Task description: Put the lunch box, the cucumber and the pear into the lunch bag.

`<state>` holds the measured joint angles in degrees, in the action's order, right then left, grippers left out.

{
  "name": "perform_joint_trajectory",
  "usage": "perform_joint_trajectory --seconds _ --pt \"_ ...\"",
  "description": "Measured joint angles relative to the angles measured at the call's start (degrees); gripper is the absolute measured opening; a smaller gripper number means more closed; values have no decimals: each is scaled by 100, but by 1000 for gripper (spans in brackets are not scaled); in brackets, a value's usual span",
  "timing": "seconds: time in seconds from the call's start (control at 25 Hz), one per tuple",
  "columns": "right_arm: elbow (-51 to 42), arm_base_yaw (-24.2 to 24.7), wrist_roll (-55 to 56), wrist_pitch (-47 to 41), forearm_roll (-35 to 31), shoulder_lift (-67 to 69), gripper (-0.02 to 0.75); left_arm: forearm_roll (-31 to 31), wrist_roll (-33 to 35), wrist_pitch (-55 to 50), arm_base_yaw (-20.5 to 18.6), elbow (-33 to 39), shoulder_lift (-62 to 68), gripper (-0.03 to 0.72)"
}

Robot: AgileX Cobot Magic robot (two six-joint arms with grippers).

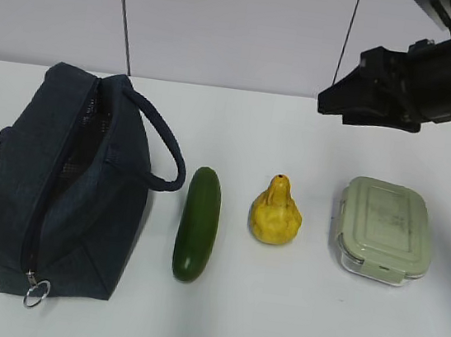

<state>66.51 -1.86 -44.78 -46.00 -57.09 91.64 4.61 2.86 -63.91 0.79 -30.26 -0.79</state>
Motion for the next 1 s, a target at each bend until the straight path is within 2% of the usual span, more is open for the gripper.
perform_joint_trajectory --seconds 0.28,0.4,0.6,0.72,1.0 --pt "0 1065 417 -131 294 -22 391 0 0 0 0 0 0 242" --pt "8 1396 496 -243 740 -95 403 0 0 0 0 0 0 242" --pt "8 1522 1229 -313 2125 -122 541 -6 0 0 0 0 0 242" --pt "8 1532 1378 -425 2236 -122 580 -6 0 0 0 0 0 242" --pt "-253 1532 1558 -578 2273 -110 583 -6 0 0 0 0 0 242"
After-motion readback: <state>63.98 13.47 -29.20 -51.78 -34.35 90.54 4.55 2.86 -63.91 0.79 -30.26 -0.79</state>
